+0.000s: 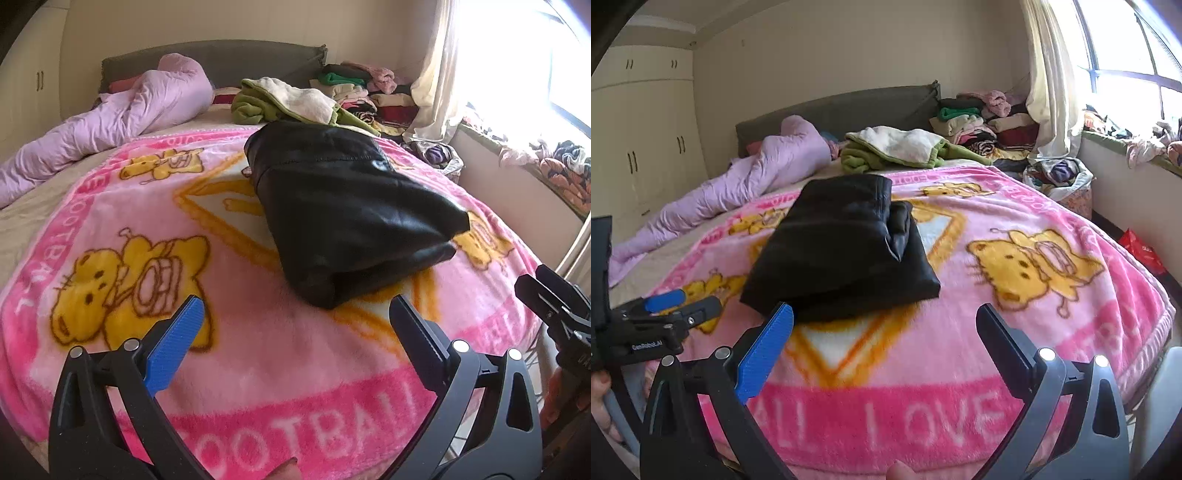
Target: Fold large clothes
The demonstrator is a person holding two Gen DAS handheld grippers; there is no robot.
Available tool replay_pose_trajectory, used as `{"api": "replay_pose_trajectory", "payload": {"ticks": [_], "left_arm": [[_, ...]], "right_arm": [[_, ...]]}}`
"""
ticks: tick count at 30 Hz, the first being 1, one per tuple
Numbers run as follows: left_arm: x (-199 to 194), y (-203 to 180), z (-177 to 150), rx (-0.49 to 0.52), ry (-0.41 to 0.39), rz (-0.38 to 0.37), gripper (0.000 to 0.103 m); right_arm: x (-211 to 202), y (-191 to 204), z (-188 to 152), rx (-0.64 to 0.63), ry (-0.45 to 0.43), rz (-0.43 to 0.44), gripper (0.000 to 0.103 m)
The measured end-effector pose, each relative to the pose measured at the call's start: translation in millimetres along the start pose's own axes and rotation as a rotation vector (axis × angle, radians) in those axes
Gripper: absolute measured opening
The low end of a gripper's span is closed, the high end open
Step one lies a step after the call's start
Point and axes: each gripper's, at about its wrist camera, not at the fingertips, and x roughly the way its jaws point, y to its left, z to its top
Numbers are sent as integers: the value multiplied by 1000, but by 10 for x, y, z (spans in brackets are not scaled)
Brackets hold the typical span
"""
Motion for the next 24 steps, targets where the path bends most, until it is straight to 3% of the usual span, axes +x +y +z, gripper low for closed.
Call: {"api": "replay_pose_trajectory", "payload": {"ticks": [7, 24], "left_arm": [[78, -15, -88, 19, 32, 36, 94], [91, 37, -104, -4, 34, 29, 94]], "right_arm": [[55, 19, -109, -16, 27, -20, 99], [18, -5, -181, -24, 46, -22, 99]]}}
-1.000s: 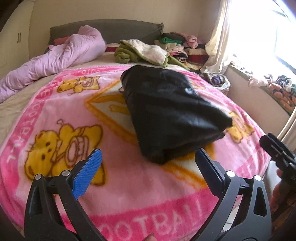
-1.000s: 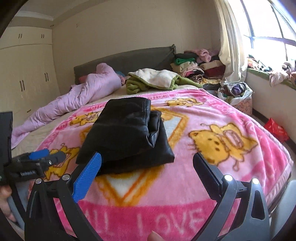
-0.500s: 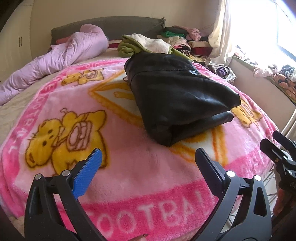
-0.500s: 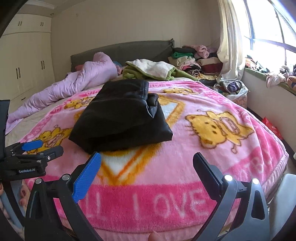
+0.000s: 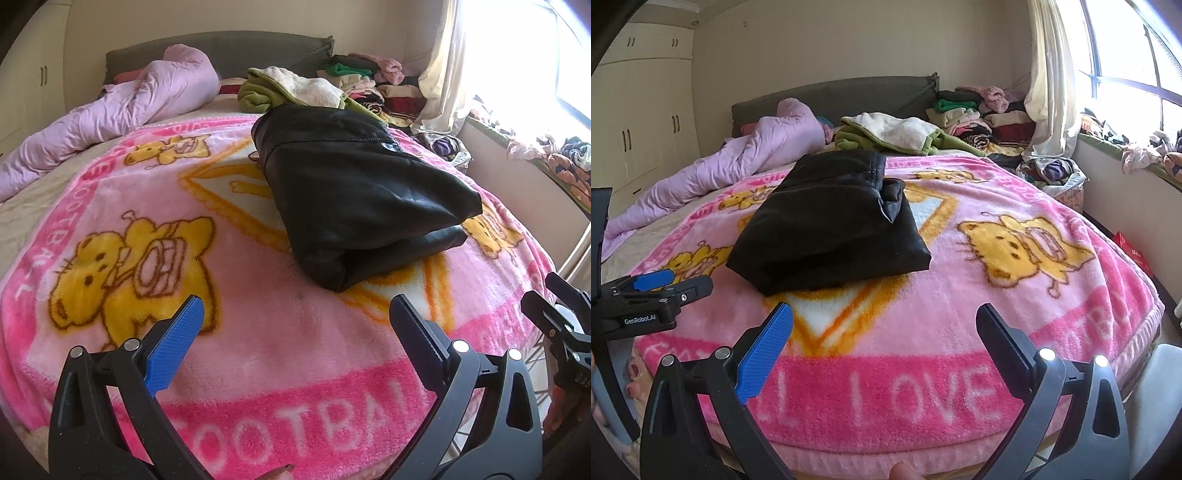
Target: Fold large clothes
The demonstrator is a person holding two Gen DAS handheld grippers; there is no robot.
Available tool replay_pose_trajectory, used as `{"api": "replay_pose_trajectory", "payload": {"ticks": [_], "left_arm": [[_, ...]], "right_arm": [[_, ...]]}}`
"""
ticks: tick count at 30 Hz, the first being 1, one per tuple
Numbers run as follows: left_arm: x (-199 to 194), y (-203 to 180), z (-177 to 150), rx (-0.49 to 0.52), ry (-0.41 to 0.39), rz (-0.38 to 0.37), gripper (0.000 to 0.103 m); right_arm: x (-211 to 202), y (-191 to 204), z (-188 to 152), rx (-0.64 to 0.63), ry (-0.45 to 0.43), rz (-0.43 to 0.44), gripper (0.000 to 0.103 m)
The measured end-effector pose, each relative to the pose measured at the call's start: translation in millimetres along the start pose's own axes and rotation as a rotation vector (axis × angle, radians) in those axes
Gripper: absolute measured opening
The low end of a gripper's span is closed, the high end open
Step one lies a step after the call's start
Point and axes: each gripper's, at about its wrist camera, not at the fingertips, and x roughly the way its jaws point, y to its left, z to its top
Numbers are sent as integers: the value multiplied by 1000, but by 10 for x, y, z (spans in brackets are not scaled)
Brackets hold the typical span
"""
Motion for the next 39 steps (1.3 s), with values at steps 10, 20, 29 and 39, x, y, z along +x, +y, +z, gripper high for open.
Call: {"api": "replay_pose_trajectory", "payload": {"ticks": [10, 20, 29, 39], "left_arm": [[-9, -4, -8, 0, -1, 1, 94], [-15, -12, -14, -2, -1, 7, 94], [-20, -7, -11, -2, -4, 9, 94], [-25, 28, -1, -6, -3, 14, 94]], "right_arm": [[-35, 15, 29, -2, -8, -4, 99], [-29, 46, 38, -20, 2, 0, 99], [-38, 46, 39, -18, 0, 3, 99], [-36, 41, 35, -14, -1, -1, 99]]}}
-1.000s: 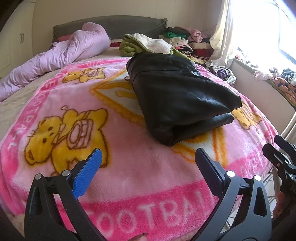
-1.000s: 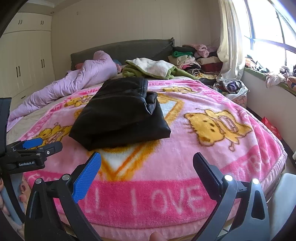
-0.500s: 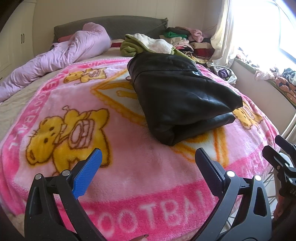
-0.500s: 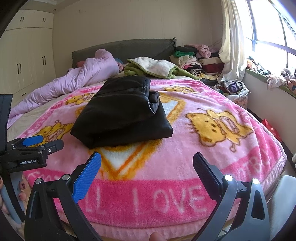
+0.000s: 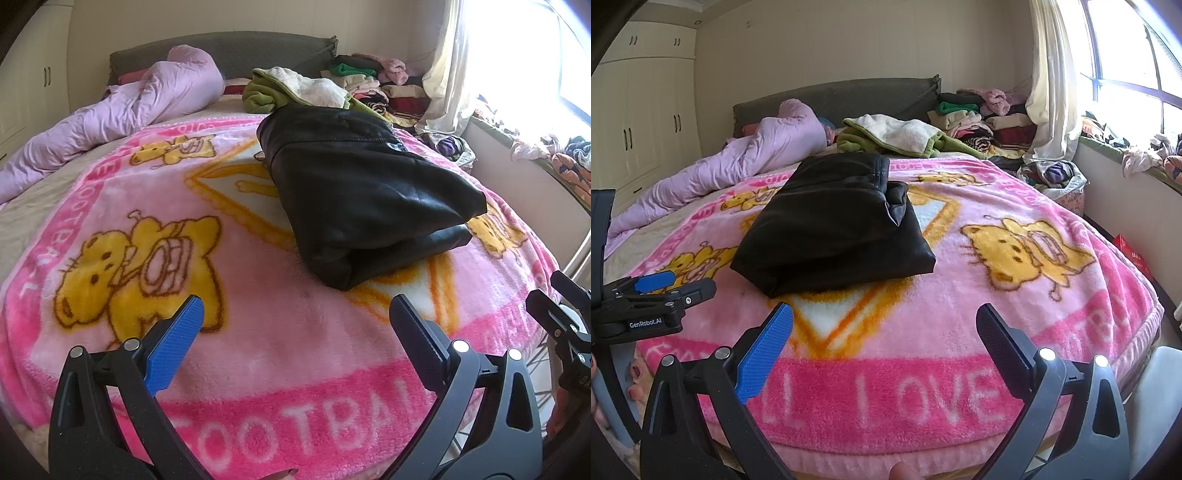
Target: Fold large clothes
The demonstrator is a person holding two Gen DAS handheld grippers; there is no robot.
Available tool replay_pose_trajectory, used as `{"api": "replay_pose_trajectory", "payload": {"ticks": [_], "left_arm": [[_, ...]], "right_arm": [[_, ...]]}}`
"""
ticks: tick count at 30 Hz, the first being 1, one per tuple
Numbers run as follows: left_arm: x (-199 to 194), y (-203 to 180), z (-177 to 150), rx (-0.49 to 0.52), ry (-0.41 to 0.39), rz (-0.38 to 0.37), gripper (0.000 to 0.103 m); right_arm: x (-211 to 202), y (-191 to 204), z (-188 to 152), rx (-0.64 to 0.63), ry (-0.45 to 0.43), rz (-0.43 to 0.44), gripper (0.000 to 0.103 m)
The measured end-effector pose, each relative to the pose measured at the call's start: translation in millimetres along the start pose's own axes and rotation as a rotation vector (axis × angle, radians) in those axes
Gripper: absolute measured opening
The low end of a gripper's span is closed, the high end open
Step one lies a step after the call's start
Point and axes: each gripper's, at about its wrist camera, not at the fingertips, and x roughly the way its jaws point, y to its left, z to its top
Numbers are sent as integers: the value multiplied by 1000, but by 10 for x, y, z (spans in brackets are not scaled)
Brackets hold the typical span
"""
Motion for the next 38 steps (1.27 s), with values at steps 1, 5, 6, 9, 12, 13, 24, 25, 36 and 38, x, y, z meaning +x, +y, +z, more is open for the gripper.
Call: {"api": "replay_pose_trajectory", "payload": {"ticks": [1, 5, 6, 9, 12, 13, 24, 25, 36, 38], "left_arm": [[-1, 1, 1, 1, 0, 0, 94], [0, 0, -1, -1, 0, 1, 94], [0, 0, -2, 0, 0, 0, 94], [-11, 10, 0, -1, 0, 3, 94], [-10, 11, 0, 0, 0, 3, 94], [-13, 17, 3, 1, -1, 3, 94], [-8, 45, 15, -13, 12, 27, 94], [-1, 62, 21, -18, 16, 34, 94], [-182, 2135, 548, -341, 9, 175, 94], [-270, 3005, 586, -386, -7, 411, 94]], "right_arm": [[-2, 4, 0, -2, 0, 0, 99], [3, 13, -9, -7, -1, -1, 99], [5, 15, -8, -5, 0, -3, 99], [4, 15, -8, -3, 2, -4, 99], [2, 15, -10, -4, 0, -6, 99], [3, 14, -9, -5, 0, -6, 99], [-30, -205, -96, 81, -1, -77, 99], [-61, -319, -114, 125, -9, -104, 99], [-575, -2967, -781, 565, 105, -825, 99], [-695, -3708, -1096, 693, 187, -958, 99]]}}
